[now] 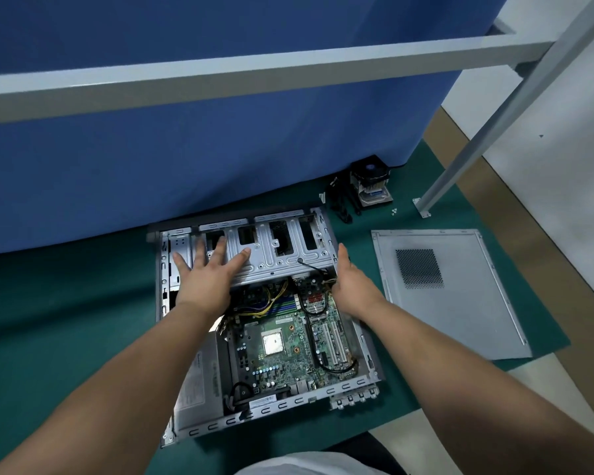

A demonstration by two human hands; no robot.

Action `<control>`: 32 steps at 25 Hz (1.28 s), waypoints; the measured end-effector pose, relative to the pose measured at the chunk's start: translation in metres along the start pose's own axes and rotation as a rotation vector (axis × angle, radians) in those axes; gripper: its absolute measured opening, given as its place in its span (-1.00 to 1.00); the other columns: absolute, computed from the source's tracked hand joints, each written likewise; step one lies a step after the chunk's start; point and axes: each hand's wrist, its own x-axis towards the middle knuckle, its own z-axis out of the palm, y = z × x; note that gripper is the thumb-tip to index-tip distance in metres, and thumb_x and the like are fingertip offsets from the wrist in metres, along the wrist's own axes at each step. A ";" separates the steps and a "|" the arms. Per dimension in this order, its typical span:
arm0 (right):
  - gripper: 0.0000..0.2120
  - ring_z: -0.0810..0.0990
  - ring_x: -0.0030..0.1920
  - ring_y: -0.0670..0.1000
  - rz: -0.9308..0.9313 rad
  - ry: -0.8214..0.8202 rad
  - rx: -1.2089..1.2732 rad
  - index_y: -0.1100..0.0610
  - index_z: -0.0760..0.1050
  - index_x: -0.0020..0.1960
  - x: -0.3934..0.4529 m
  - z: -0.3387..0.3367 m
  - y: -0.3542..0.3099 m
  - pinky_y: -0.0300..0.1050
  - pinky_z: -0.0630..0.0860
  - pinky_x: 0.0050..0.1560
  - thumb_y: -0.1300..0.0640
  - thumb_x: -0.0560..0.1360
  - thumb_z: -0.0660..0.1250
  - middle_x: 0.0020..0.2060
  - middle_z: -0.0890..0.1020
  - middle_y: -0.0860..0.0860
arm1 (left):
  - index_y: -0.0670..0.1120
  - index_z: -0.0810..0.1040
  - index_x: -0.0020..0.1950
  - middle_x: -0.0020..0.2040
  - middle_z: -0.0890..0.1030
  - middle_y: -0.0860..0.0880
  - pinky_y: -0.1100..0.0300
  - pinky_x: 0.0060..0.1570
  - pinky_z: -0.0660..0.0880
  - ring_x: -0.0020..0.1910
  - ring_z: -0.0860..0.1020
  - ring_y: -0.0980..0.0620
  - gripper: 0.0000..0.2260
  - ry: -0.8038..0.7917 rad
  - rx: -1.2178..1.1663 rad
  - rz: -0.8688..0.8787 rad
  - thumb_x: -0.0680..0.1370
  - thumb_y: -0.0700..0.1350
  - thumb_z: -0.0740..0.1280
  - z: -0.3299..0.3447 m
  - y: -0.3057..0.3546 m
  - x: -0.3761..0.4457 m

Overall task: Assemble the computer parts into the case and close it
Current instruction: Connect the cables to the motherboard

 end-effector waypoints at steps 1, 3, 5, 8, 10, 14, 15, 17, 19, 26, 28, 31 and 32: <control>-0.11 0.55 -0.30 0.01 -0.016 -0.001 -0.013 0.01 -0.33 0.65 -0.002 -0.001 0.002 -0.06 0.44 -0.41 0.31 0.58 0.21 0.24 0.53 0.25 | 0.32 -0.15 0.64 0.69 -0.16 -0.07 -0.55 0.46 -0.10 0.63 -0.17 -0.37 -0.08 0.002 0.004 0.001 0.54 -0.31 0.30 0.001 0.000 -0.001; -0.11 0.60 -0.27 0.05 -0.036 -0.002 -0.026 0.04 -0.32 0.65 -0.005 -0.002 0.006 0.03 0.58 -0.30 0.31 0.58 0.22 -0.01 0.56 0.13 | 0.32 -0.19 0.63 0.69 -0.18 -0.08 -0.54 0.46 -0.08 0.63 -0.16 -0.37 -0.07 0.006 0.012 0.006 0.55 -0.31 0.29 0.004 0.002 -0.005; -0.11 0.61 -0.27 0.05 -0.039 0.000 -0.026 0.06 -0.30 0.65 -0.009 0.000 0.008 0.04 0.59 -0.28 0.33 0.57 0.22 -0.14 0.54 0.06 | 0.31 -0.21 0.63 0.69 -0.18 -0.09 -0.53 0.46 -0.07 0.63 -0.16 -0.37 -0.06 0.004 0.016 0.013 0.55 -0.31 0.30 0.007 0.004 -0.011; -0.11 0.58 -0.29 0.03 -0.042 -0.008 -0.045 0.07 -0.28 0.65 -0.016 0.006 0.014 -0.04 0.51 -0.35 0.33 0.55 0.23 -0.14 0.55 0.05 | 0.32 -0.23 0.62 0.69 -0.19 -0.09 -0.53 0.46 -0.08 0.63 -0.15 -0.37 -0.05 -0.002 0.014 0.020 0.55 -0.28 0.33 0.012 0.005 -0.022; -0.12 0.57 -0.23 0.03 -0.039 0.002 -0.079 0.05 -0.27 0.65 -0.019 0.011 0.019 -0.03 0.51 -0.28 0.30 0.56 0.23 0.08 0.59 0.12 | 0.33 -0.22 0.62 0.69 -0.19 -0.09 -0.53 0.46 -0.08 0.63 -0.15 -0.37 -0.05 -0.008 0.011 0.016 0.56 -0.23 0.37 0.016 0.006 -0.028; -0.16 0.55 -0.19 0.07 -0.052 0.057 -0.117 0.01 -0.28 0.65 -0.020 0.020 0.027 -0.03 0.48 -0.22 0.23 0.59 0.21 0.31 0.53 0.16 | 0.35 -0.18 0.62 0.69 -0.16 -0.06 -0.50 0.48 -0.05 0.64 -0.14 -0.32 -0.08 -0.018 -0.021 0.008 0.56 -0.15 0.40 0.014 0.003 -0.031; -0.17 0.55 -0.20 0.07 -0.055 0.052 -0.122 0.01 -0.28 0.65 -0.019 0.021 0.028 -0.04 0.47 -0.24 0.20 0.60 0.21 0.36 0.50 0.16 | 0.36 -0.18 0.61 0.69 -0.16 -0.05 -0.49 0.48 -0.04 0.64 -0.13 -0.31 -0.08 -0.022 -0.019 0.011 0.56 -0.13 0.39 0.013 0.002 -0.031; -0.16 0.59 -0.12 0.06 -0.081 0.040 -0.107 0.03 -0.28 0.65 -0.019 0.022 0.030 -0.04 0.51 -0.20 0.18 0.60 0.22 0.52 0.32 0.15 | 0.36 -0.20 0.61 0.69 -0.17 -0.05 -0.48 0.48 -0.03 0.64 -0.12 -0.31 -0.08 -0.030 -0.003 0.020 0.56 -0.10 0.39 0.011 0.001 -0.030; -0.19 0.51 0.31 0.10 -0.190 0.140 -0.145 0.06 -0.11 0.66 -0.020 0.021 0.030 0.03 0.55 0.20 0.15 0.56 0.26 0.63 0.09 0.06 | 0.36 -0.22 0.61 0.69 -0.17 -0.06 -0.49 0.48 -0.03 0.64 -0.12 -0.32 -0.08 -0.033 -0.001 0.020 0.56 -0.08 0.40 0.011 0.001 -0.028; -0.80 0.36 0.27 0.02 -0.377 0.415 -0.165 0.00 0.61 -0.07 -0.003 0.020 -0.006 0.05 0.31 0.34 -0.11 0.56 0.32 0.15 0.50 -0.10 | 0.37 -0.26 0.60 0.68 -0.27 -0.02 -0.46 0.49 -0.17 0.63 -0.24 -0.30 -0.19 -0.079 -0.076 0.044 0.58 0.18 0.29 0.011 0.001 -0.027; -0.83 0.34 0.27 0.02 -0.344 0.409 -0.126 0.02 0.62 -0.08 -0.001 0.022 -0.010 0.04 0.31 0.32 -0.05 0.58 0.34 0.14 0.51 -0.10 | 0.38 -0.23 0.60 0.67 -0.29 0.02 -0.38 0.49 -0.31 0.62 -0.34 -0.23 -0.20 -0.101 -0.177 0.041 0.57 0.22 0.28 0.011 0.000 -0.030; -0.83 0.36 0.24 -0.02 -0.356 0.375 -0.094 0.05 0.59 -0.05 0.000 0.017 -0.001 0.01 0.35 0.32 0.02 0.63 0.27 0.13 0.50 -0.10 | 0.33 0.07 0.62 0.69 -0.16 0.04 -0.17 0.56 -0.34 0.64 -0.31 -0.07 -0.33 -0.023 -0.395 0.047 0.58 0.18 0.30 0.014 0.004 -0.040; -0.83 0.37 0.23 -0.03 -0.376 0.361 -0.072 0.06 0.57 -0.04 0.000 0.014 0.003 -0.01 0.36 0.33 0.04 0.65 0.26 0.13 0.50 -0.09 | 0.29 0.16 0.60 0.70 -0.08 0.05 -0.12 0.58 -0.27 0.65 -0.24 -0.04 -0.39 0.034 -0.441 0.055 0.59 0.16 0.31 0.014 0.008 -0.044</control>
